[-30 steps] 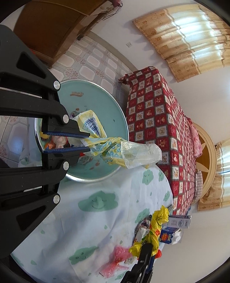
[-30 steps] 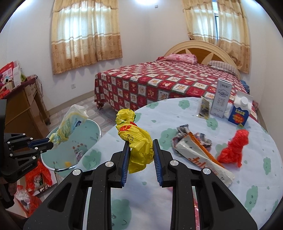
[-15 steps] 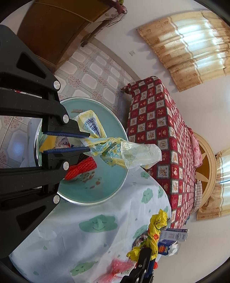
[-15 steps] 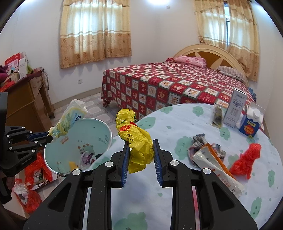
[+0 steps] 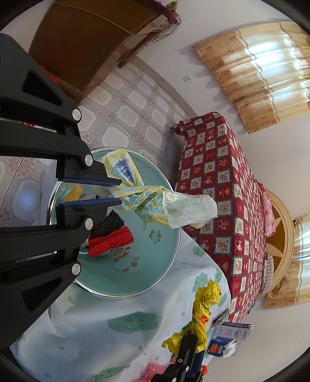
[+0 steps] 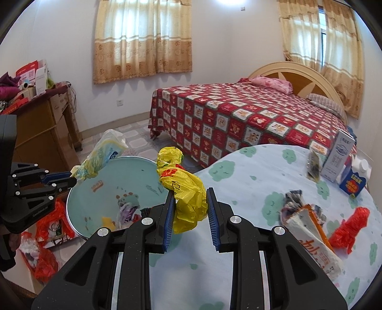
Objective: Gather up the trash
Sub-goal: 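Carry the yellow bag and clear bag over the teal bin and release both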
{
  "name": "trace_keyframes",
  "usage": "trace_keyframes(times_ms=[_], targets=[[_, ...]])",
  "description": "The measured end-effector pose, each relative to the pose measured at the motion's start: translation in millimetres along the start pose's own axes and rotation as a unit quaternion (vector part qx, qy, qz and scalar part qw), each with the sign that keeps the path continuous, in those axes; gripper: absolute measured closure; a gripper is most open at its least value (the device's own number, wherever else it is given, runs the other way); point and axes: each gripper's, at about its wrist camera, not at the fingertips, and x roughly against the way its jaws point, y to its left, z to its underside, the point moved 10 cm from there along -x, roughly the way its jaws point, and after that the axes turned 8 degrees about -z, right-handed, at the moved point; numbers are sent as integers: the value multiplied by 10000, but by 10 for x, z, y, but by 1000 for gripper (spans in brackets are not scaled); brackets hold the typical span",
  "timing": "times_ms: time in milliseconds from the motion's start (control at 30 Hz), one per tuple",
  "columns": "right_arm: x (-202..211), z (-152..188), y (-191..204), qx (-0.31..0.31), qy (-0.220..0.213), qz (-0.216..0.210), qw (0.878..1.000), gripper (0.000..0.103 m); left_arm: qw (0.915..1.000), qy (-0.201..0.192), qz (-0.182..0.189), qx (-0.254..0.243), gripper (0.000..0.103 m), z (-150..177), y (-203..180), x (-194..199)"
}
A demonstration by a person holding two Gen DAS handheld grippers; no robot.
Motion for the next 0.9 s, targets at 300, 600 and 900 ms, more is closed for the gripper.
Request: trace_keyframes(times_ms=[300, 600, 900], targets=[[-128, -67, 152, 167, 50, -113, 9998, 76, 9999, 28, -63, 85, 92, 6, 102, -22], [-201, -80, 240, 252, 105, -178, 9995, 76, 9999, 74, -74, 136, 92, 30, 143, -55], [-256, -89, 303, 292, 127, -264, 9991, 70, 9999, 64, -14, 122, 74, 35, 106, -50]])
